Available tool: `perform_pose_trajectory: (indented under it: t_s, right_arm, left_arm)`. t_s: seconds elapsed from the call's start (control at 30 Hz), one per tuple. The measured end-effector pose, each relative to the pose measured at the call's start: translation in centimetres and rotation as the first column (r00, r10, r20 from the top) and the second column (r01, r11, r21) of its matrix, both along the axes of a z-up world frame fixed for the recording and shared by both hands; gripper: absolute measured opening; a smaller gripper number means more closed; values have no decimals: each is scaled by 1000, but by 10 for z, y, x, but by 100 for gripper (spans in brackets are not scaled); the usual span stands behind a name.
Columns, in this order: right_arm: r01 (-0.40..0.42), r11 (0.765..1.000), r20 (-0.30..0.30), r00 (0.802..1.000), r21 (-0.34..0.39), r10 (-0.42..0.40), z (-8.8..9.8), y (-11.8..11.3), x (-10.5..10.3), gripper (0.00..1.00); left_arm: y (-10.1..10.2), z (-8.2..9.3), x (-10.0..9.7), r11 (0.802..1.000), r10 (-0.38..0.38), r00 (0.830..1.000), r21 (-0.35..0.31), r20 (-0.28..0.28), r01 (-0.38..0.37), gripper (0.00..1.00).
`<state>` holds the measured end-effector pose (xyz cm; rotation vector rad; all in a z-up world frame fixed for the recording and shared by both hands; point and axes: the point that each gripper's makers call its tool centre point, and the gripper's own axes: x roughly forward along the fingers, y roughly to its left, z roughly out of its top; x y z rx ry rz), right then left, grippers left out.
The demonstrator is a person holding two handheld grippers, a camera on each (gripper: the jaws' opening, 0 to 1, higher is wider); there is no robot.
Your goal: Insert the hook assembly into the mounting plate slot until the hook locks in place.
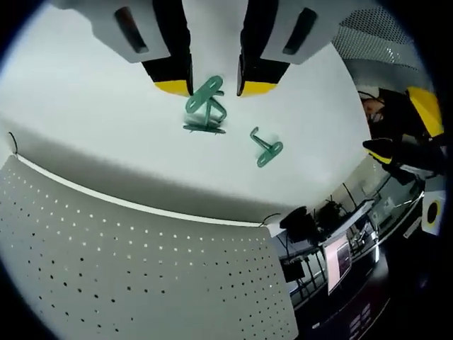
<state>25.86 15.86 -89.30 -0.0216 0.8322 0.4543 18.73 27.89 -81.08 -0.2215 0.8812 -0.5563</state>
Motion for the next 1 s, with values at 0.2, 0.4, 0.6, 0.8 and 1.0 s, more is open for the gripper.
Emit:
perform_pose_trajectory:
  t_s: [0.2, 0.4, 0.6, 0.8, 1.0]
  right_arm:
    - [-2, 999, -14, 1000, -33, 2, -6, -3, 1, 18]
    - [-6, 999, -25, 1000, -43, 5, -9, -5, 2, 11]
    - [-13, 998, -18, 1000, -62, 11, -11, -9, 2, 6]
    - [-16, 997, -18, 1000, -73, 14, -13, -12, 1, 5]
    - [-33, 996, 3, 999, -85, 33, -12, -14, 4, 2]
  left_arm:
    - [6, 3, 9, 1000, 29, 999, -4, 23, -29, 68]
    - [6, 3, 11, 1000, 24, 1000, -2, 19, -24, 69]
    - [5, -1, 9, 1000, 28, 1000, -13, 7, -28, 68]
    - [3, -3, 6, 999, 26, 1000, -18, -6, -27, 68]
    - [5, -5, 6, 1000, 19, 1000, -11, -13, -19, 67]
